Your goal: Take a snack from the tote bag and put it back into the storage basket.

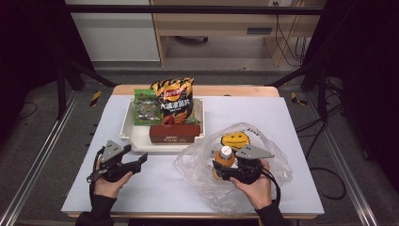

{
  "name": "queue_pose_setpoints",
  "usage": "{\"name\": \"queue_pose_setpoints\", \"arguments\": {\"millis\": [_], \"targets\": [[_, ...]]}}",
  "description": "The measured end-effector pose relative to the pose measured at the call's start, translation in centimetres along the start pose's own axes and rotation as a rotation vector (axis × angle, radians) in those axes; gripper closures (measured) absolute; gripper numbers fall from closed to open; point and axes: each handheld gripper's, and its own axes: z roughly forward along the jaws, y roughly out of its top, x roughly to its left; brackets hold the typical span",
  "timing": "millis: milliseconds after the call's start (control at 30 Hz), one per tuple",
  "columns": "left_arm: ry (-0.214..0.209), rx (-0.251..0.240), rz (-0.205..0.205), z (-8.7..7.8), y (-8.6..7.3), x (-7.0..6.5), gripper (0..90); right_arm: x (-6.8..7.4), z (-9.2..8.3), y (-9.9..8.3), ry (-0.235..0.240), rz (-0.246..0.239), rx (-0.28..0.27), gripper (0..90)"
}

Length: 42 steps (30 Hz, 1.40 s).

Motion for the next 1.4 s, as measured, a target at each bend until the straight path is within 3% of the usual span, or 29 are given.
{"name": "queue_pose_setpoints", "arguments": {"millis": [233, 333, 867, 967, 1133, 1400], "targets": [[-0.002, -0.004, 0.0, -0.1, 0.0, 0.1, 26.5, -0.2, -0.3, -0.4, -0.021, 0.004, -0.007, 25.8], [-0.001, -0.003, 0.001, -0.1, 0.0, 0.1, 26.5, -0.4, -0.3, -0.8, -0.008, 0.034, -0.017, 24.7], [-0.007, -0.008, 0.001, -0.3, 0.1, 0.4, 25.5, -0.2, 0.1, -0.8, -0.008, 0.043, 0.011, 29.9], [-0.01, -0.011, 0.001, -0.3, 0.1, 0.5, 25.2, -0.2, 0.0, -0.6, -0.003, 0.045, 0.022, 29.9], [-0.028, -0.025, -0.004, -0.6, 0.3, 0.7, 22.9, -0.1, -1.0, 0.3, -0.002, 0.041, -0.009, 29.9], [-0.033, -0.035, -0.01, -1.0, 0.4, 1.1, 19.9, 0.1, -2.6, 3.4, -0.009, 0.019, -0.072, 30.0]]}}
